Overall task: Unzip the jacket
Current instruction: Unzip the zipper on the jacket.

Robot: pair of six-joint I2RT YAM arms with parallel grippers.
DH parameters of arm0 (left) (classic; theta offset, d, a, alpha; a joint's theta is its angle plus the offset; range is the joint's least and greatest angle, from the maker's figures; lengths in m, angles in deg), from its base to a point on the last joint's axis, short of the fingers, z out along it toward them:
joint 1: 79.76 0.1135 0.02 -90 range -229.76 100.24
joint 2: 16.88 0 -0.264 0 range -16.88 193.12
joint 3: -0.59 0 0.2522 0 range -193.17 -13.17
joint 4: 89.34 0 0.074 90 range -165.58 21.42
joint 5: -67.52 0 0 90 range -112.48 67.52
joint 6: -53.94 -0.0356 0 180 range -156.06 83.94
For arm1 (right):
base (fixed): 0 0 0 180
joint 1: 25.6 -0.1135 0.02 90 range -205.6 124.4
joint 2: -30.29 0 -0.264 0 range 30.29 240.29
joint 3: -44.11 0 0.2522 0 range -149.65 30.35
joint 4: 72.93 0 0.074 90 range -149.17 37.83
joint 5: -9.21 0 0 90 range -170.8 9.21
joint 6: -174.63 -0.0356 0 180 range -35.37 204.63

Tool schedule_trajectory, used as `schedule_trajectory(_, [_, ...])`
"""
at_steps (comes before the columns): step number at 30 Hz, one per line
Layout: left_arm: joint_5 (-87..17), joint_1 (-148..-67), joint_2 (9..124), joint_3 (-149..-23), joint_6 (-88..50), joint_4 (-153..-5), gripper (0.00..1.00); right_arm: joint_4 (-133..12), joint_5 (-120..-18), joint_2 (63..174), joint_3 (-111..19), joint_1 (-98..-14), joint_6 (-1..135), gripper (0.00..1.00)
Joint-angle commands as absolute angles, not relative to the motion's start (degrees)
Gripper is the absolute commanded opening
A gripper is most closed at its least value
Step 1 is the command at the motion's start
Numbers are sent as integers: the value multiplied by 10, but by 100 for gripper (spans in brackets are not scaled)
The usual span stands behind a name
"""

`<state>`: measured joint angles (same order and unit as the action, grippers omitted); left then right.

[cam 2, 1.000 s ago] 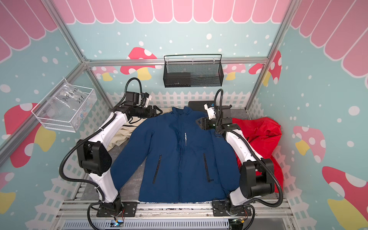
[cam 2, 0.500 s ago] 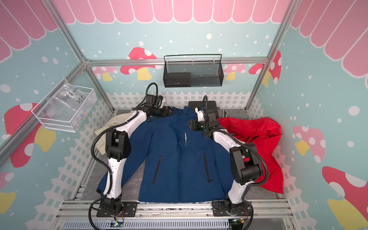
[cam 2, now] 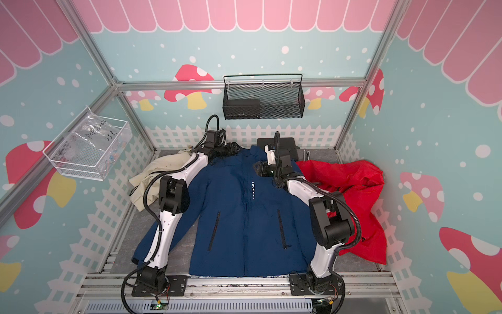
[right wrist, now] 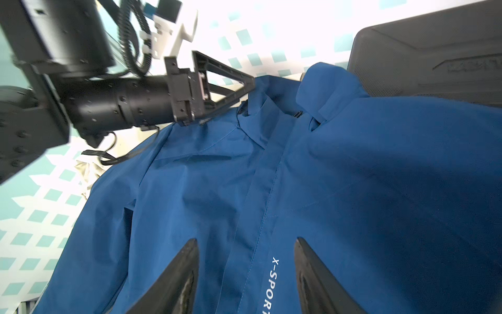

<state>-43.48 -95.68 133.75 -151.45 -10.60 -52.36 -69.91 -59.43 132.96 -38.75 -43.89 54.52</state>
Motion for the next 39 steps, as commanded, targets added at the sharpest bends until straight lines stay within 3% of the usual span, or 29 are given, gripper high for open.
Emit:
schedule_trajectory(1, [-437,-961,1364,-1534,-85,-537,77,-715,-602,1343,-402,-442,540,58])
schedule_trajectory(9, [-469,-964,1385,-1537,-80,-553,72,-733,-593,1365,-404,-445,525,60])
schedule_trajectory(13, [-493,-963,1389,-1537,-90,-561,51,-734,-591,1374,-410,-447,524,60])
schedule_trajectory(17, [-505,-963,1389,-1537,-92,-572,23,-734,-594,1376,-414,-447,524,60])
schedule_trajectory(20, [-524,-963,1387,-1537,-94,-586,11,-733,-597,1374,-414,-447,524,60])
schedule_trajectory(24, [-573,-961,1366,-1512,-106,-635,4,-736,-586,1377,-415,-447,535,60])
schedule_trajectory(30, [-613,-962,1291,-1369,-98,-812,0,-740,-546,1415,-442,-445,555,60])
schedule_trajectory(39, [-650,-958,1258,-1342,-102,-834,0,-750,-529,1479,-493,-443,536,54])
